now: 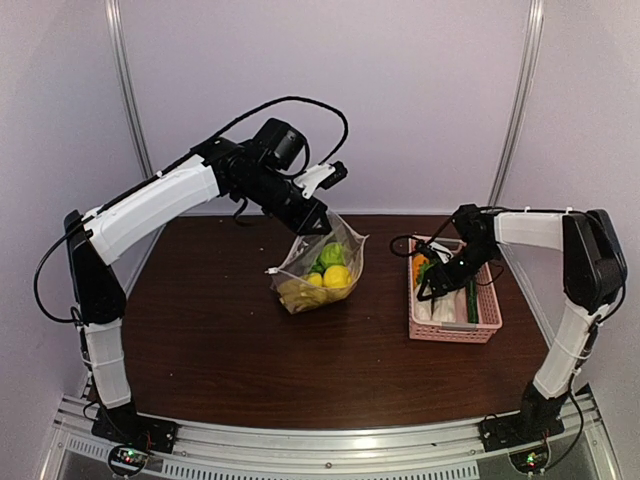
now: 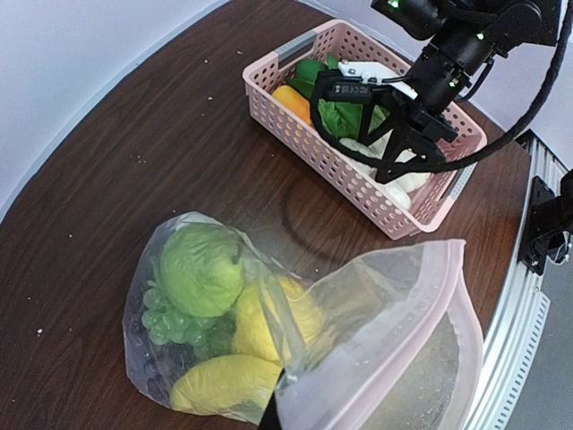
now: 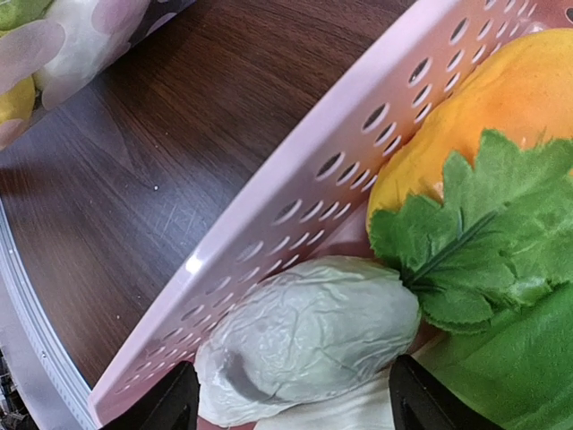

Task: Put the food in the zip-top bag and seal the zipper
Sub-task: Pick up the fake vegetable from the bin.

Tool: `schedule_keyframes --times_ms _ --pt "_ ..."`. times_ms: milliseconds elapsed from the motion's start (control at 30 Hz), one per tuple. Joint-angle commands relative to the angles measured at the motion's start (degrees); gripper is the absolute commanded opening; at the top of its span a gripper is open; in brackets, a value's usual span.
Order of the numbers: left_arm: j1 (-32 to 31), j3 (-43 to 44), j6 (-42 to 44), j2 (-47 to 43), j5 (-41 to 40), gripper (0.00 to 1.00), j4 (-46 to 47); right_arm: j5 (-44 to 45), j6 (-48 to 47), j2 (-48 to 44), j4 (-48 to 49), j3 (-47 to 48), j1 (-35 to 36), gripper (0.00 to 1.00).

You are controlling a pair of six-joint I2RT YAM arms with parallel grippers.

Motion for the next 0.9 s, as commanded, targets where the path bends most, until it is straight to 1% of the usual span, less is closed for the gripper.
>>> schedule_keyframes --times_ms 0,333,400,533,667,867 --pt "-0.2 -0.9 -0.2 -1.4 0.3 0.0 2.5 1.2 1.4 2.6 -0.5 1.5 0.6 0.73" --pt "-0.2 -0.9 -0.1 -1.4 0.3 0.0 2.5 2.6 2.9 6.3 0.4 3.1 1.3 0.72" --pt "-0.2 -1.0 -0.1 -1.4 0.2 0.0 2.5 2.3 3.0 6.6 0.3 3.6 1.3 0.68" --pt "-0.2 -1.1 0.0 -1.5 0.1 0.0 2.4 2.5 2.3 4.3 -0.3 4.2 1.3 0.55" --pt "-0.2 -1.2 0.1 -1.5 0.0 0.0 2.5 2.8 1.5 -0.6 -0.3 3.9 1.3 0.47" --pt "-0.2 -1.1 0.0 -1.5 0.1 0.0 2.5 4.2 0.3 -7.2 -0.8 3.8 1.3 0.45"
